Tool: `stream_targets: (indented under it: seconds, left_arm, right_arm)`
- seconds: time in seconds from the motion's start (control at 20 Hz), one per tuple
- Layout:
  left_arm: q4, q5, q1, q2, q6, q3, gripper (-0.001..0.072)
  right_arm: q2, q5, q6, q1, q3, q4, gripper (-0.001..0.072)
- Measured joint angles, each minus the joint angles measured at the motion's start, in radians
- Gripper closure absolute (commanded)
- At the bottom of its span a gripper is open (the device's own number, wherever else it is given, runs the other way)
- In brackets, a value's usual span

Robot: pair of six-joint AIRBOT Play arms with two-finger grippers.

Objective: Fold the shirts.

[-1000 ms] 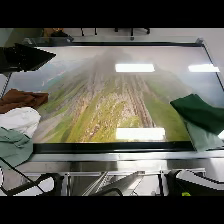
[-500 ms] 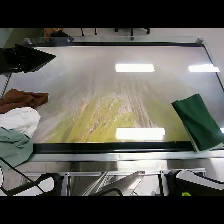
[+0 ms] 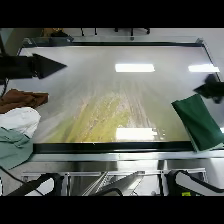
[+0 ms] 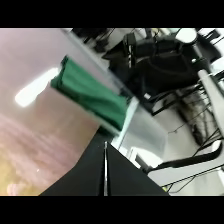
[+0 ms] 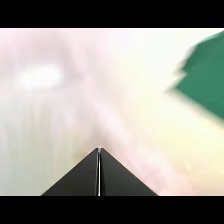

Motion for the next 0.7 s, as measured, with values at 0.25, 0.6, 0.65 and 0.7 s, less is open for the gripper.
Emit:
stream_targets:
  seconds: [0.25, 0.6, 0.65, 0.7]
  left_arm:
    - [0.206, 0.146, -0.171, 0.220, -0.047, -0.397, 0.0687]
    - [0.299, 0.295, -0.271, 0.451, -0.113, -0.727, 0.0684]
    - [0.303, 0.306, -0.274, 0.471, -0.120, -0.748, 0.0684]
    - [0.307, 0.312, -0.277, 0.490, -0.124, -0.767, 0.0684]
  right_arm:
    - [0.108, -0.232, -0.054, 0.460, -0.327, -0.032, 0.0683]
    - [0.126, -0.334, -0.065, 0.644, -0.438, -0.032, 0.0683]
    - [0.126, -0.336, -0.065, 0.650, -0.441, -0.032, 0.0683]
    - [0.126, -0.336, -0.065, 0.653, -0.444, -0.029, 0.0684]
